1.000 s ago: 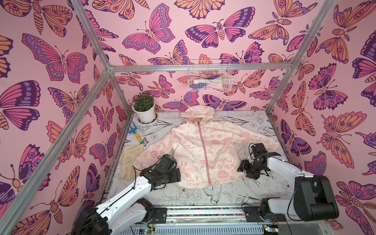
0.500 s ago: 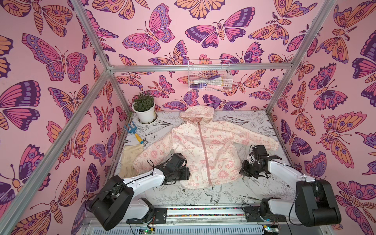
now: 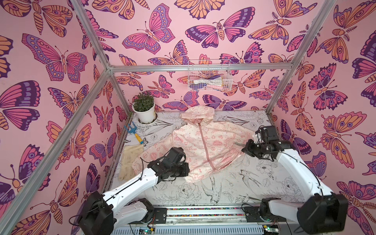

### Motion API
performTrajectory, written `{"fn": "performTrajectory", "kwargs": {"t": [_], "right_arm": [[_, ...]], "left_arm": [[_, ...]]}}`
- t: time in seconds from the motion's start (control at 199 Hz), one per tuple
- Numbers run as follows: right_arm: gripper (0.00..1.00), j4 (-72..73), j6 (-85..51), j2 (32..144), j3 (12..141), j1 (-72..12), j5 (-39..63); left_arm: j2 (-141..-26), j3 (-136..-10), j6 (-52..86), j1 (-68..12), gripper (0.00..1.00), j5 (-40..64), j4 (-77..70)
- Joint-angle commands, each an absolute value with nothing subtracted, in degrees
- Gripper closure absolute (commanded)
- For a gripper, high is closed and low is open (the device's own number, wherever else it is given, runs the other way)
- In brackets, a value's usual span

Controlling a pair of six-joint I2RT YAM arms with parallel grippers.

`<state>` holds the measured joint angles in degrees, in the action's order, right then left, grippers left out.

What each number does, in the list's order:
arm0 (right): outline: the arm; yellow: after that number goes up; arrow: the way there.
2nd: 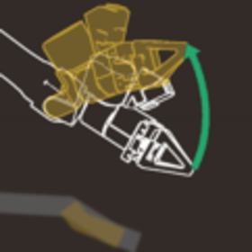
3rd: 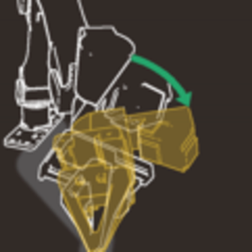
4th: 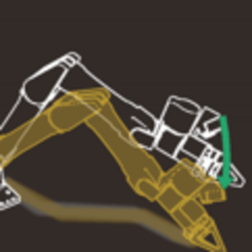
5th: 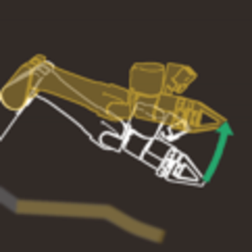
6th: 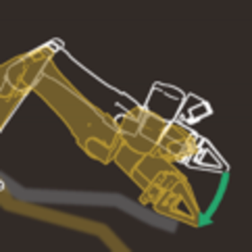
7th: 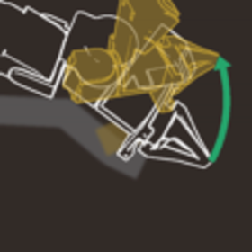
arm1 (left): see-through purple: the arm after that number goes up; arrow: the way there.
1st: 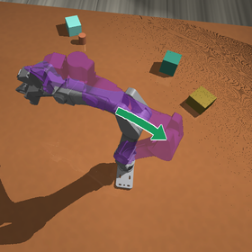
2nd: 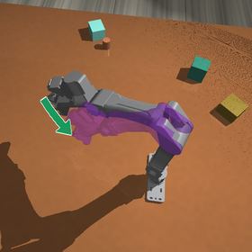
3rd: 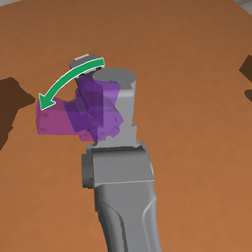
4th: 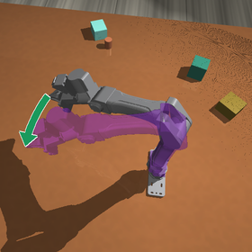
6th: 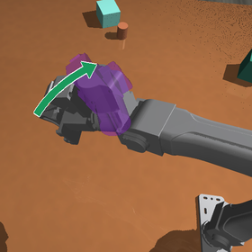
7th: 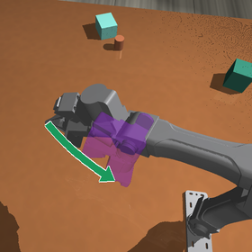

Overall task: Unzip the jacket
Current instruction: Flatten out the jacket at the center of the board.

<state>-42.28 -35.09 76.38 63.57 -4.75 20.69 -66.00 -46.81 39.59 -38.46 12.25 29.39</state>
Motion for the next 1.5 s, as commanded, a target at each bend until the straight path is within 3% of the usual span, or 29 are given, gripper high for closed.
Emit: {"fn": "performTrajectory", "kwargs": {"t": [0.0,0.055,0.12,0.15,0.286,0.361,0.416,0.572,0.707,0.853,1.063,1.5], "right_arm": [[1.0,-41.87,-34.63,88.54,72.87,-4.69,20.03],[1.0,-42.19,-34.81,97.97,80.22,-4.05,22.3],[0.97,-44.35,-35.6,108.43,90.33,-2.84,25.98],[0.93,-44.92,-35.96,112.26,94.37,-2.29,27.94],[0.6,-48.57,-35.17,119.01,105.14,-0.28,30.26],[0.35,-50.01,-32.35,116.44,105.46,0.38,25.88],[0.31,-51.61,-29.74,114.72,105.3,0.99,23.54],[0.3,-52.09,-23.18,109.81,100.65,1.4,21.83],[0.33,-53.09,-19.12,109.37,99.4,-0.28,22.88],[0.34,-57.91,-17.04,114.89,105.06,-5.21,18.47],[0.35,-61.92,-19.03,123.85,115.22,-11.53,7.39],[0.41,-62.42,-22.13,138.23,129.28,-16.0,-2.48]], "left_arm": [[-74.37,-56.69,37.83,-33.51,0.66,12.53,39.04],[-83.04,-63.18,36.51,-28.72,0.56,16.45,40.15],[-93.91,-72.67,35.5,-22.89,0.56,18.85,43.36],[-98.95,-78.23,34.06,-20.71,0.47,21.27,45.49],[-110.19,-99.43,26.6,-19.8,0.18,14.53,57.65],[-107.93,-100.7,24.06,-20.45,0.07,9.6,58.6],[-104.78,-98.46,23.49,-20.48,0.02,6.77,57.81],[-93.65,-88.59,23.46,-20.31,0.03,-0.1,55.41],[-89.46,-81.76,24.41,-19.77,0.05,3.33,52.93],[-95.28,-82.76,25.43,-19.78,0.1,7.45,52.65],[-106.31,-93.49,26.78,-19.78,0.23,10.09,52.63],[-120.58,-107.92,26.81,-19.17,0.44,11.73,53.51]]}}
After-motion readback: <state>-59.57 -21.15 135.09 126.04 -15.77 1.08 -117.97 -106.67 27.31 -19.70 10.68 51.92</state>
